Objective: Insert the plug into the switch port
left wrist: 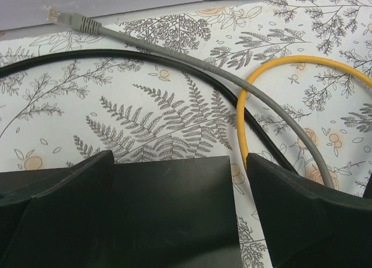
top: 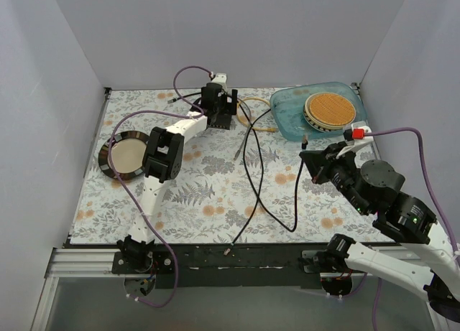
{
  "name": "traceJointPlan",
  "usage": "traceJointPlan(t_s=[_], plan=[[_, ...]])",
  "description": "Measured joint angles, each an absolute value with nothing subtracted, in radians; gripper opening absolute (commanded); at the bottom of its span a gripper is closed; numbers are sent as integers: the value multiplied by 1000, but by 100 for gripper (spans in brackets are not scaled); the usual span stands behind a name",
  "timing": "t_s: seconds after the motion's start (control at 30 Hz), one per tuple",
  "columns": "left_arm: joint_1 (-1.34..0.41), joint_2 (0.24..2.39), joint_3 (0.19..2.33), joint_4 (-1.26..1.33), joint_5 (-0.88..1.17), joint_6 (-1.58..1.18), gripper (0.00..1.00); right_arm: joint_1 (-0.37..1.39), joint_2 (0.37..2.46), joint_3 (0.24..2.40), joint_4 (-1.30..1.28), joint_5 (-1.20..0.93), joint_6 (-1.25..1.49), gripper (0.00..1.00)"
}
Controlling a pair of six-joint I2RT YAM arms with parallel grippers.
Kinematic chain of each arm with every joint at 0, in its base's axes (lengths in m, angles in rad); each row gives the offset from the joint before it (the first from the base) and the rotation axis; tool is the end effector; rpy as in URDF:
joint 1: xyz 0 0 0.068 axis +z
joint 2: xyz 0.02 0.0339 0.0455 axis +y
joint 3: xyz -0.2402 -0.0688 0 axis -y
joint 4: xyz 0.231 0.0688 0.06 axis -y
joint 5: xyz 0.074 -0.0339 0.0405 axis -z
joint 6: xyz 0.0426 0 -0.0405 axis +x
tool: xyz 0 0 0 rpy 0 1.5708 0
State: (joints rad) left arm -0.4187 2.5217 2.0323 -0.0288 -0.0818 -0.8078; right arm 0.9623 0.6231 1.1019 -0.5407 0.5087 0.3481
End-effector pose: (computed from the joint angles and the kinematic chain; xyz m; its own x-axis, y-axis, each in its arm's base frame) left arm 0.5028 -0.2199 0.1397 -0.5587 -0.5398 -0.6296 -0.0919 0.7948 -0.5999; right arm 0.0818 0.0811 0.4065 -0.1829 0.2586 -0.9485 -0.4004 0.8616 0.3121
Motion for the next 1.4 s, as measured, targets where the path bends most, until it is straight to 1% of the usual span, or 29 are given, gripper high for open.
traceJointPlan(t_s=[0.3, 0.43, 0.63, 0.83, 1.0, 1.13, 1.27, 1.4], plan=[[-451, 2374, 1795, 12, -160, -874, 98, 962, 627, 1063, -553, 493, 368, 1], [-456, 2295, 1650, 4, -156, -925, 98, 962, 644, 1058, -549, 487, 370, 1], [-463, 2190, 1473, 12, -160, -976, 98, 962, 706, 989, -535, 448, 372, 1], [-469, 2114, 1382, 1, -176, -1013, 98, 962, 791, 919, -496, 389, 375, 1], [-469, 2034, 1320, -78, -185, -1051, 98, 962, 839, 877, -440, 331, 379, 1], [-469, 1898, 1226, -147, -200, -1078, 98, 962, 882, 841, -372, 279, 379, 1], [-469, 1669, 1111, -163, -250, -1127, 98, 962, 984, 792, -276, 200, 379, 1], [-454, 1441, 982, -157, -290, -1190, 98, 962, 1128, 783, -173, 98, 378, 1]])
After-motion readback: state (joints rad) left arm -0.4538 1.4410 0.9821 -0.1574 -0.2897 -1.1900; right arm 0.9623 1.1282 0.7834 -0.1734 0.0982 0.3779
